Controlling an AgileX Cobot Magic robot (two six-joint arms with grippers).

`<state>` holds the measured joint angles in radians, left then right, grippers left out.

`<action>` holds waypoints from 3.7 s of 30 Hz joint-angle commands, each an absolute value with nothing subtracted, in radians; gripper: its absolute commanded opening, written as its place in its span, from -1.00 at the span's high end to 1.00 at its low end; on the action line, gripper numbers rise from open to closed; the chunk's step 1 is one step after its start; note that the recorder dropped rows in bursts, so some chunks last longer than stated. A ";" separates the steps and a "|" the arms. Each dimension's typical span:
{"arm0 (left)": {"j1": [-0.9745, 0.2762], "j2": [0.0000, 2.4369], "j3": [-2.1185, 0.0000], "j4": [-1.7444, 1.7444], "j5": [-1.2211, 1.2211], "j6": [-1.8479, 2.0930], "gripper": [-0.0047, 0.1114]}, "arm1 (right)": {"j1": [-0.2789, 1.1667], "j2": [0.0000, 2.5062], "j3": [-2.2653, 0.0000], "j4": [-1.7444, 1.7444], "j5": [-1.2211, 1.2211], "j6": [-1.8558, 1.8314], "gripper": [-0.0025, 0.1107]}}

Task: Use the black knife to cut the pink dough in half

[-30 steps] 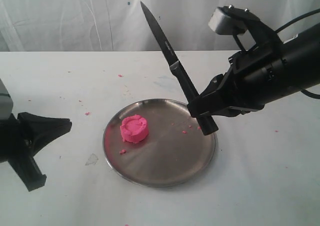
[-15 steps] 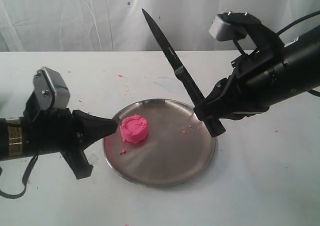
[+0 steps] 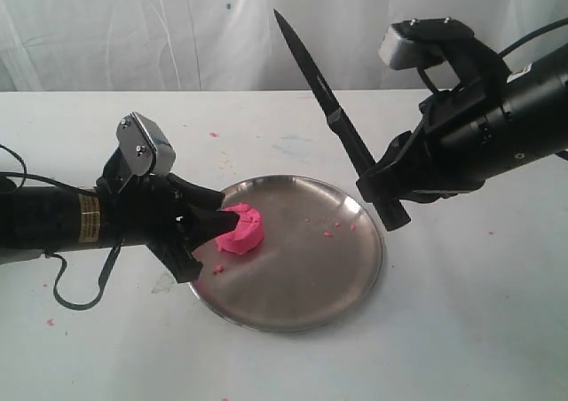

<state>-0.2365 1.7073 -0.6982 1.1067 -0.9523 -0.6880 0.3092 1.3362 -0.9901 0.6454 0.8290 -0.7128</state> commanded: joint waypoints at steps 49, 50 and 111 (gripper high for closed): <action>-0.245 1.998 -0.975 1.242 -0.735 -0.574 0.92 | 0.488 1.513 -0.990 0.341 0.761 -0.444 0.96; -0.245 2.005 -0.979 1.261 -0.735 -0.598 0.92 | 0.488 1.513 -0.990 0.341 0.761 -0.444 0.96; -0.245 1.862 -1.044 1.176 -0.836 -0.786 0.92 | 0.488 1.829 -1.237 0.275 0.918 -0.382 0.96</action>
<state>-0.2453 1.8560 -1.0243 1.2491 -0.8126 -0.7948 0.4881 1.8126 -1.2193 0.2735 0.9290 -0.3855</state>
